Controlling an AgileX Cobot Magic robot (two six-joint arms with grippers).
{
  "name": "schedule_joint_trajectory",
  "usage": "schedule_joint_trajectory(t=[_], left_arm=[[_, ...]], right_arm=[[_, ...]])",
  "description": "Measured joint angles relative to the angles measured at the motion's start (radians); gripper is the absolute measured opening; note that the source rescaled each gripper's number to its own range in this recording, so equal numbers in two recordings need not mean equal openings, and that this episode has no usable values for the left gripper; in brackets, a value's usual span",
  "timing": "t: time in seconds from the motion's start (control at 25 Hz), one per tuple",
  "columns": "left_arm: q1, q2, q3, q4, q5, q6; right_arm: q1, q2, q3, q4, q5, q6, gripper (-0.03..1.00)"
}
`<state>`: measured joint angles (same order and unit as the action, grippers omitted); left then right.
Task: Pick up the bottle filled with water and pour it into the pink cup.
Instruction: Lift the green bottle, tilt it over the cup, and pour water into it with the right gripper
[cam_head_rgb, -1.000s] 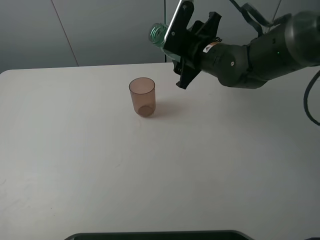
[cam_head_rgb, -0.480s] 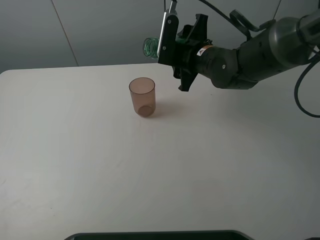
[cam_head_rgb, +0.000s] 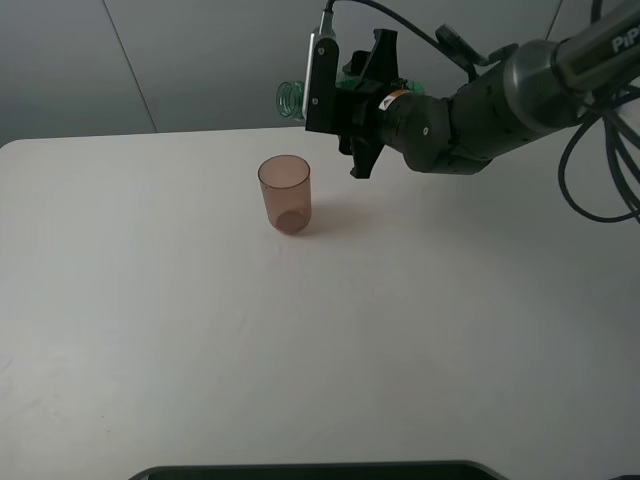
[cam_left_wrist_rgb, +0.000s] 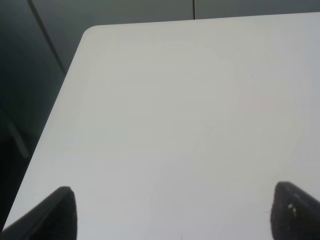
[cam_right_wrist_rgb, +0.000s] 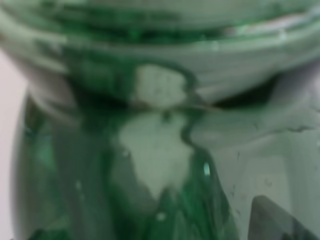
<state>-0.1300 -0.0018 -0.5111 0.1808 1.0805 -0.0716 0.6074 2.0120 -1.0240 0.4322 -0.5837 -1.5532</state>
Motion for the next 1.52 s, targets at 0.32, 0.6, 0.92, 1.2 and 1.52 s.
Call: schedule_joint_trajectory(t=[0.32, 0.6, 0.92, 1.2, 1.52], left_arm=[[0.000, 0.000, 0.000, 0.000, 0.000, 0.000], [0.000, 0.000, 0.000, 0.000, 0.000, 0.000], [0.000, 0.000, 0.000, 0.000, 0.000, 0.000], [0.000, 0.000, 0.000, 0.000, 0.000, 0.000], [0.000, 0.000, 0.000, 0.000, 0.000, 0.004]], right_arm=[[0.000, 0.044, -0.043, 0.008, 0.000, -0.091, 0.00], [0.000, 0.072, -0.047, 0.035, 0.002, -0.180, 0.00], [-0.002, 0.076, -0.049, 0.053, 0.000, -0.248, 0.00], [-0.006, 0.076, -0.049, 0.057, -0.015, -0.281, 0.00], [-0.006, 0.076, -0.049, 0.057, -0.015, -0.318, 0.00]])
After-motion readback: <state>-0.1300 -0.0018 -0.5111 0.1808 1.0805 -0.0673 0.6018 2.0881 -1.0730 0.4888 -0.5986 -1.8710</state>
